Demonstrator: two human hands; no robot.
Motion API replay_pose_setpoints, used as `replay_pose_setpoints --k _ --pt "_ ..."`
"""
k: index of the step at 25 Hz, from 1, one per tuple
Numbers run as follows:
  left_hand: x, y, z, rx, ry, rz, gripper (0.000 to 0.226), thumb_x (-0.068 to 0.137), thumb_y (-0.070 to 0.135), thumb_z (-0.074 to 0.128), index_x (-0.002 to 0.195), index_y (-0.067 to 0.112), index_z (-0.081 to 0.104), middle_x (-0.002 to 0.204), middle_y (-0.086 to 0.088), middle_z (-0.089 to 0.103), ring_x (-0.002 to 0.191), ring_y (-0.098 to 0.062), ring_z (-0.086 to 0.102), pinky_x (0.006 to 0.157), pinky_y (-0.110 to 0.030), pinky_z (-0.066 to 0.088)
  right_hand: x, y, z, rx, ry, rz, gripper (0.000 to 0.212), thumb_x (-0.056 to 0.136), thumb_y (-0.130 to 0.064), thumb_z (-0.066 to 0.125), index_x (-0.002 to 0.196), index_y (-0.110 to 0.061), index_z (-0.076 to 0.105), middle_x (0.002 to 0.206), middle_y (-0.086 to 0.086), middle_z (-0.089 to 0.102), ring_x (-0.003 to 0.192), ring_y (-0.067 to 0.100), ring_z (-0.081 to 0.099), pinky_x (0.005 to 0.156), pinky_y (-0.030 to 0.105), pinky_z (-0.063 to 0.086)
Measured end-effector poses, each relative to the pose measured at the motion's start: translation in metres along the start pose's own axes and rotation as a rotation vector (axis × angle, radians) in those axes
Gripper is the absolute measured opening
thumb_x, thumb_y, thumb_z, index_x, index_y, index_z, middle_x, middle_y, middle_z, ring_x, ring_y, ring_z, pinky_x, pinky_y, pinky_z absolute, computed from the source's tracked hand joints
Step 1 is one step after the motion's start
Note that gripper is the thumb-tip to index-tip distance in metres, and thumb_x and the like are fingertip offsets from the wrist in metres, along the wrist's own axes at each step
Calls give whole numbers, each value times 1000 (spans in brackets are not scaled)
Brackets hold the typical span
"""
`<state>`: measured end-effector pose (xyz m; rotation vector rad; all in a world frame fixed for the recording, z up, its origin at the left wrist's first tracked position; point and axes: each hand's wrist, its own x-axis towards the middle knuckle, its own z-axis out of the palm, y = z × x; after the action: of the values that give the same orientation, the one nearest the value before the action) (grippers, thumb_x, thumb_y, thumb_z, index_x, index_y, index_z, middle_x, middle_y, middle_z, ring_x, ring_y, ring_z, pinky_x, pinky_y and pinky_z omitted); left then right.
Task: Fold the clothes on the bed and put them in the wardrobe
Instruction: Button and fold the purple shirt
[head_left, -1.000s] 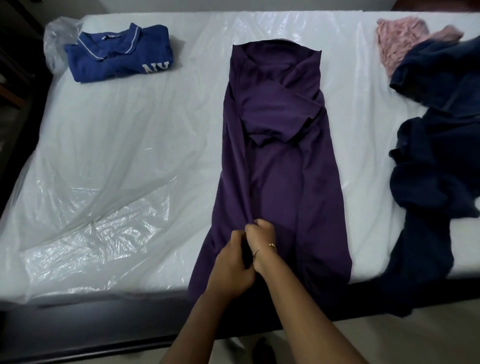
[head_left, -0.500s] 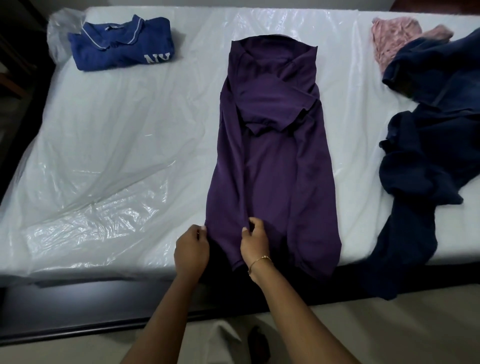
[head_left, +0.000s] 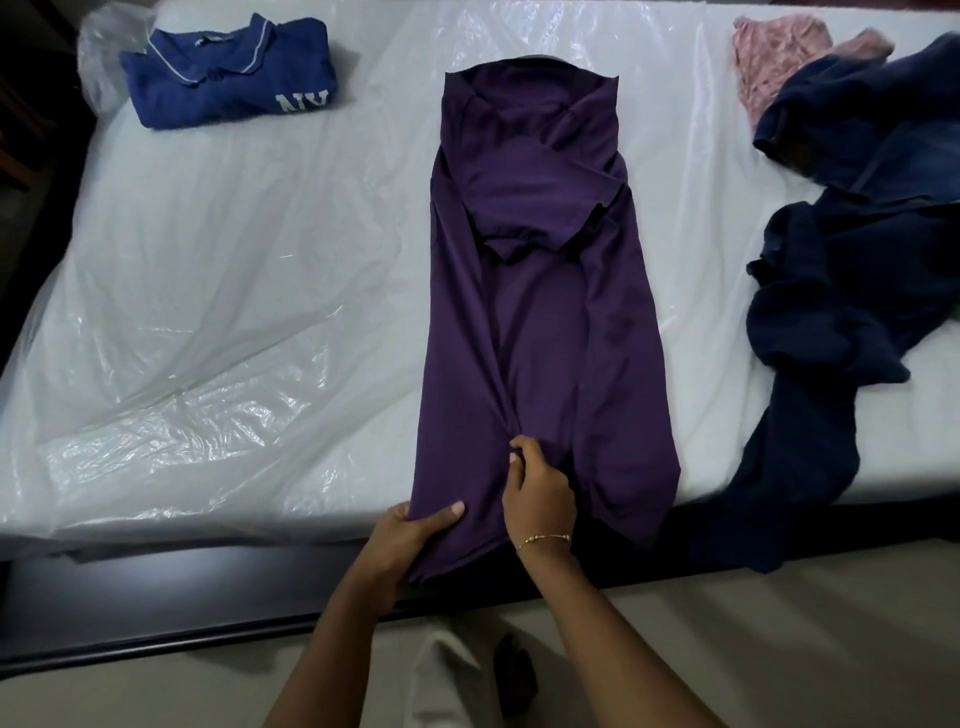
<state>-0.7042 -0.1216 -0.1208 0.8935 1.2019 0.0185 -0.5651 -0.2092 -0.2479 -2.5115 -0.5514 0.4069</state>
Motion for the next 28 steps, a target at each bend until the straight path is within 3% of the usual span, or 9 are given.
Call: replay_pose_setpoints --k 4,9,11,13,16,18,21,24,28 --pt "-1 -17 -8 -51 19 -27 29 93 15 72 116 -2 73 108 -20 78 103 -37 74 91 -42 57 -13 -5 -2 -36 36 -13 38 130 -41 64 167 -34 67 130 -2 95 106 32 91 81 52 83" --pt "3 -63 -12 -86 -19 -78 33 96 11 69 125 -3 65 107 -22 77 88 -38 74 61 -33 59 -40 26 -1 53 221 126 31 125 -38 72 150 -20 67 114 12 95 96 44 88 69 55 78" --pt "5 -79 -12 294 135 96 27 96 17 74 120 7 68 93 -8 79 84 -33 76 60 -31 56 -45 42 -11 159 369 159 22 123 -27 65 140 -13 70 120 15 88 104 43 83 78 57 79" --pt "4 -81 -14 654 433 410 20 91 33 80 103 22 68 83 6 73 80 -21 71 63 -32 51 -35 47 -27 231 542 136 37 123 -28 53 133 -2 77 119 18 79 104 42 77 83 55 76" --pt "-6 -52 4 342 576 512 26 90 38 81 101 19 65 92 4 71 88 -20 70 78 -37 54 -15 50 -61 228 665 135 48 123 -26 54 135 10 83 128 26 71 112 42 66 100 54 58" --pt "-2 -39 13 200 557 380 40 87 40 83 109 16 60 98 0 70 91 -21 69 80 -40 56 -1 61 -77 218 642 266 61 120 -44 56 150 2 82 143 28 67 122 46 64 110 62 64" --pt "8 -37 16 104 335 235 57 81 28 89 122 14 53 115 -7 69 99 -22 71 82 -44 62 4 83 -80 236 351 573 92 112 -72 72 183 -16 57 170 25 63 143 56 64 127 80 66" --pt "6 -39 10 56 205 159 61 76 16 92 128 14 58 117 -3 72 103 -24 72 90 -44 61 -1 94 -86 533 182 664 115 99 -53 108 186 -24 37 166 22 74 143 50 74 134 74 65" --pt "9 -30 10 219 206 64 52 68 21 98 112 7 74 93 -6 80 89 -26 77 77 -39 62 -8 91 -91 585 147 651 98 97 -31 112 170 -9 51 151 28 81 123 45 81 120 67 75"
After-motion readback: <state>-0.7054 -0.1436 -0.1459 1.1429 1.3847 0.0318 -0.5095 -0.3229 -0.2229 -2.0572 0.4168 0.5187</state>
